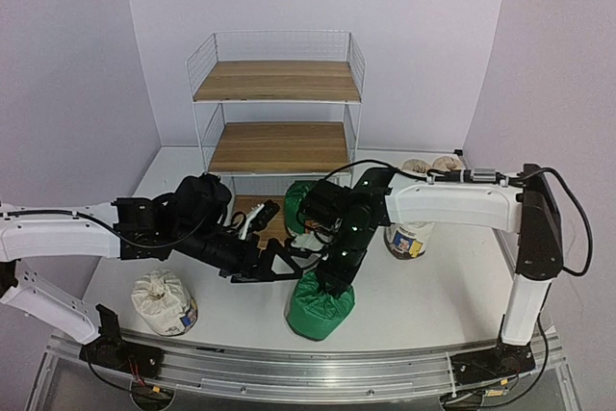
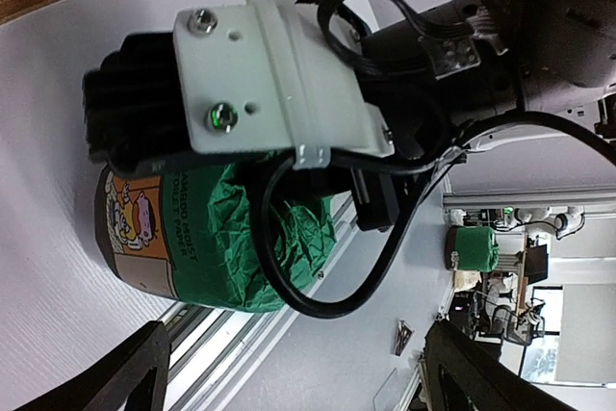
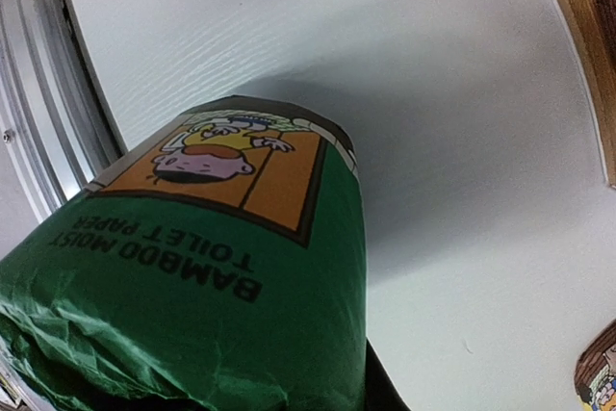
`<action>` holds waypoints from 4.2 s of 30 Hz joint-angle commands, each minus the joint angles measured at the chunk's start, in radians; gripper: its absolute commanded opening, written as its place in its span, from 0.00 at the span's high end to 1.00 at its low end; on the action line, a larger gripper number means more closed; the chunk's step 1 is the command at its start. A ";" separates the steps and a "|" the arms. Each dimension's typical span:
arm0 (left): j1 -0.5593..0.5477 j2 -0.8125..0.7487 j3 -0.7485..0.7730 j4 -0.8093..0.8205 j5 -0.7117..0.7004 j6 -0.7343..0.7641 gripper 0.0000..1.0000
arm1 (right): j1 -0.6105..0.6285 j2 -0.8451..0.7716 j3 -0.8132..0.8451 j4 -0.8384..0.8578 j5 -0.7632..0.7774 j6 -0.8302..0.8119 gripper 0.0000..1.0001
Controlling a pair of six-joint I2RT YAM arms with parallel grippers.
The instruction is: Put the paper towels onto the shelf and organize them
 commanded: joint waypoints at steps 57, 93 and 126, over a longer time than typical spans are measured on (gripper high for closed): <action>0.000 0.603 0.590 -0.550 -0.089 1.071 0.40 | -0.013 -0.747 -0.491 0.112 0.240 0.405 0.07; -0.011 0.194 0.354 -0.552 -0.555 0.215 1.00 | -0.012 -1.009 -0.596 0.115 0.496 0.532 0.08; 0.146 0.248 0.317 -0.387 -0.924 -0.405 1.00 | -0.013 -1.014 -0.687 0.114 1.052 0.884 0.02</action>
